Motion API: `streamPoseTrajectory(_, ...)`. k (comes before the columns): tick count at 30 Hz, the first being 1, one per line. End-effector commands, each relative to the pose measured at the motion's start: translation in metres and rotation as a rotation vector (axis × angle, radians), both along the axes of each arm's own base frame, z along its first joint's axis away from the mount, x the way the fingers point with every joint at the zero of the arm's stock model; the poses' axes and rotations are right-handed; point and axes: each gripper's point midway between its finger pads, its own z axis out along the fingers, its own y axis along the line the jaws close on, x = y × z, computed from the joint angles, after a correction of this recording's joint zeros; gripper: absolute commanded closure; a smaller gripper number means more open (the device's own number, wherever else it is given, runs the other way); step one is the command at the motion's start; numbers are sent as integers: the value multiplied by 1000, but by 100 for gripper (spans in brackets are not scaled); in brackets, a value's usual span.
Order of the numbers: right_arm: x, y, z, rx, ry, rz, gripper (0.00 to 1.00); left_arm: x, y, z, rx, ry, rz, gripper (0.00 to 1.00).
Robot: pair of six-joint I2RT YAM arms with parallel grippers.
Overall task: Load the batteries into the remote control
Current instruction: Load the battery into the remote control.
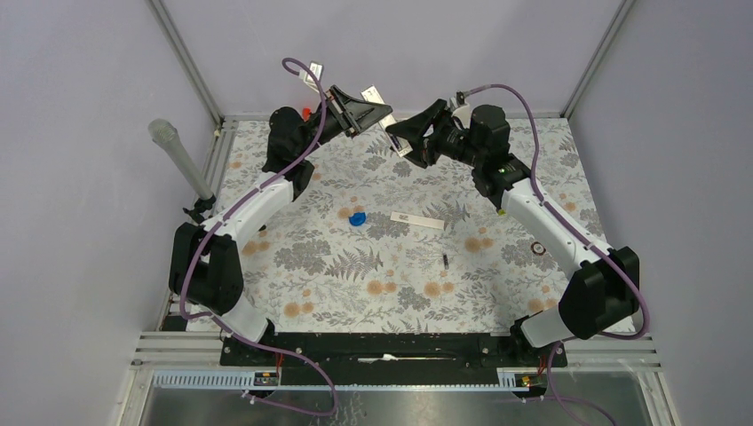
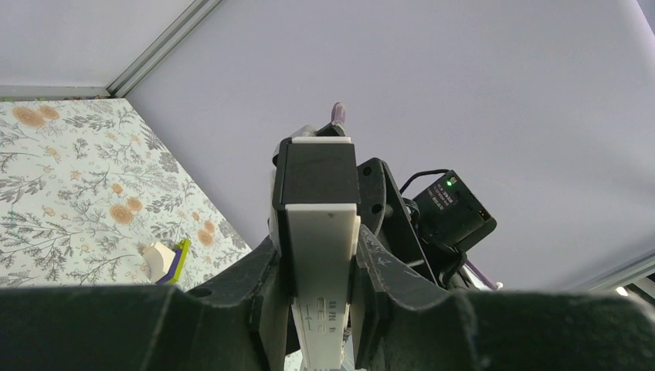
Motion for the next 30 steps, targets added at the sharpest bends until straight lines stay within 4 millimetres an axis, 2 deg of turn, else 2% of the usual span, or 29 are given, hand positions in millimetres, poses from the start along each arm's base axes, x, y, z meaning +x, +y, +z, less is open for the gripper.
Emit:
streamPoseTrajectory(1, -5, 3, 21, 44, -75, 35, 44, -15, 1, 34, -26, -97, -7, 100)
streamPoseTrajectory(9, -4, 4, 12, 25, -78, 49, 58, -14, 1, 45, -70, 14, -31, 100)
streamPoseTrajectory(11, -5, 5, 12, 21, -94, 57, 72, -15, 0, 48, -86, 58, -51, 100)
streamPoseTrajectory(12, -5, 6, 13, 22, -103, 68, 75, -15, -1, 47, -88, 83, -60, 100)
streamPoseTrajectory(14, -5, 7, 18, 27, -132, 86, 68, -18, 1, 46, -95, 105, -64, 100)
streamPoseTrajectory(19, -14, 0, 41, 32, -265, 93, 21, -11, 10, 33, -57, 111, -10, 100)
streamPoseTrajectory(22, -15, -11, 41, -49, -317, 81, 12, -2, 22, 23, -16, 105, 43, 100)
streamPoseTrajectory(25, -14, -29, 23, -154, -316, 33, 10, 6, 34, 11, 38, 98, 88, 100)
streamPoseTrajectory(27, -12, -47, 0, -260, -293, -23, 10, 7, 41, 4, 66, 93, 102, 100)
streamPoseTrajectory(30, -17, -80, -53, -501, -228, -87, 10, 8, 51, -14, 130, 91, 137, 100)
